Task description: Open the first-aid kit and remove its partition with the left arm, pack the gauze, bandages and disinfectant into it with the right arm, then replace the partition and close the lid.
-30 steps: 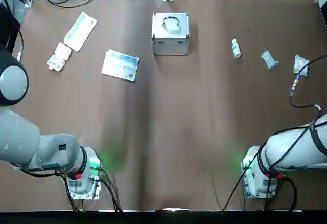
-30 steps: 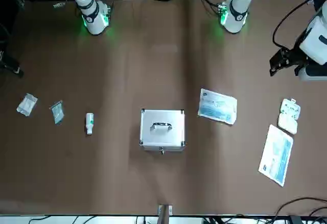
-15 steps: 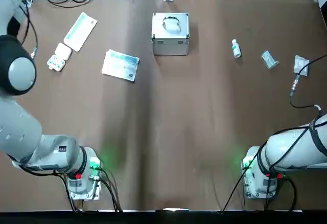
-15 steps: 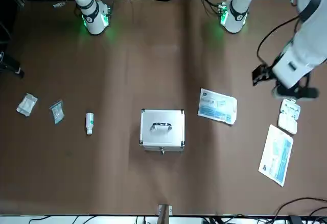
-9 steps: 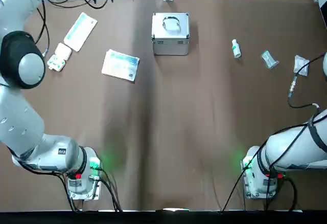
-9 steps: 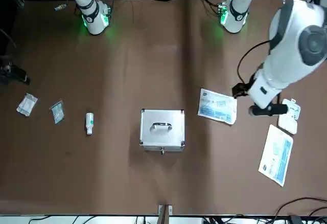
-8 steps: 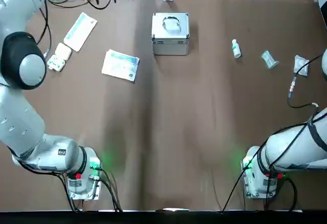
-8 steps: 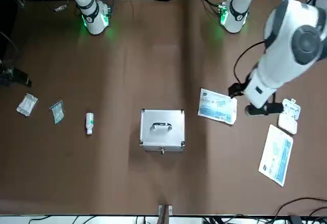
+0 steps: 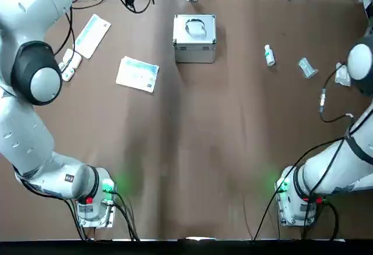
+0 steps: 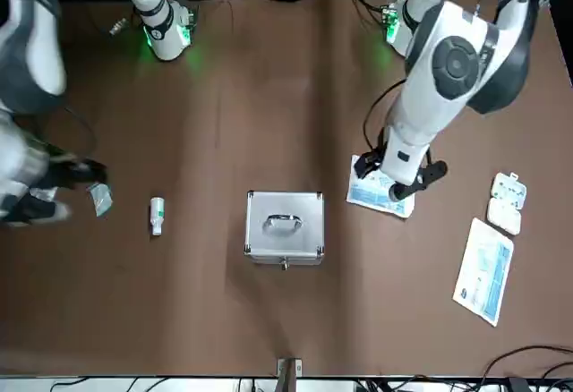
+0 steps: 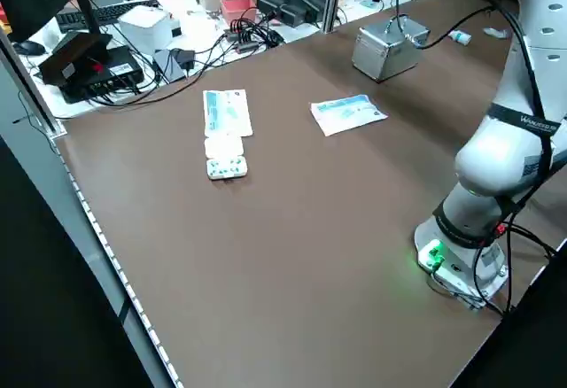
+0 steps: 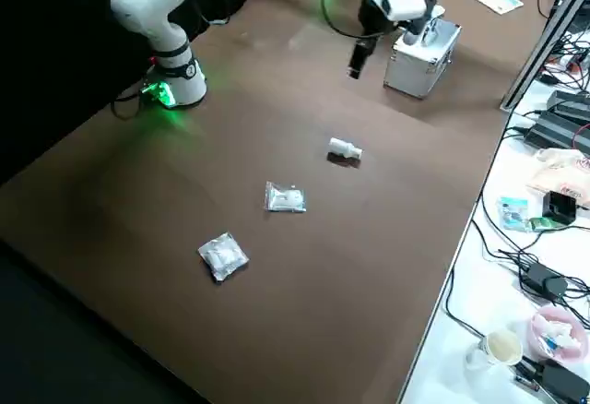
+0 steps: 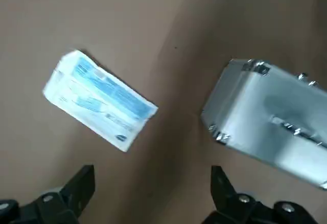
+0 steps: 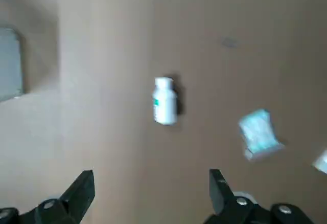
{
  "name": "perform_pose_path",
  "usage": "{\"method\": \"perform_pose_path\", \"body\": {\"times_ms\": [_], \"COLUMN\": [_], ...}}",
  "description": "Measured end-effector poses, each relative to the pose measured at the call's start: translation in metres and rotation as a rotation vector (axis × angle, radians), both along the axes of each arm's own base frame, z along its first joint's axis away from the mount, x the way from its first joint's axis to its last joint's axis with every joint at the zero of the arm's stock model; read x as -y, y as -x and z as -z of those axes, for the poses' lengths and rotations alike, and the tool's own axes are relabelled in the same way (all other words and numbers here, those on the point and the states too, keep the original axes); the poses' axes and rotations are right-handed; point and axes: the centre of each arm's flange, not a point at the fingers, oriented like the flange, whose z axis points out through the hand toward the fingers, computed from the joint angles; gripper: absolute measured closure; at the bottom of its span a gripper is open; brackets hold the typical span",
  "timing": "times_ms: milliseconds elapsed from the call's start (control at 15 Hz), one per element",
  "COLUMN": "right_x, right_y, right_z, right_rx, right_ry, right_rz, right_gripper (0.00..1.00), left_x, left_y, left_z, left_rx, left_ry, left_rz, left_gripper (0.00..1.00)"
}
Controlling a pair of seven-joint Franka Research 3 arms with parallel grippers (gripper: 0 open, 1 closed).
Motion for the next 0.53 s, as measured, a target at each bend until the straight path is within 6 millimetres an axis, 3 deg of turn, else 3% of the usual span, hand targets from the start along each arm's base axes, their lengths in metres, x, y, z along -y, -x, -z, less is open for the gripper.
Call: {"method": "perform_pose_path", "body": {"times_ms": [267,467,533], "right_x": [-0.094,-0.140,-0.166], "right_y": [-0.022,-0.033,-0.039], "right_z": [0.082,0.130,0.150], "right_rx": [-0.016,0.001,0.043], "right_ry": [-0.080,-0.070,-0.066], "right_rz": [-0.007,0.192,0.297], "right_gripper": [0.01,0.01,0.01], "left_x": [0.030,0.051,0.066], "left_y": [0.006,0.014,0.019], "left_z": [0.001,0.011,0.025], "left_rx": [0.026,0.007,-0.017], "left_ry": [0.026,0.024,0.014], "left_rz": [-0.175,-0.265,-0.355], "left_gripper": [0.00,0.00,0.00]}}
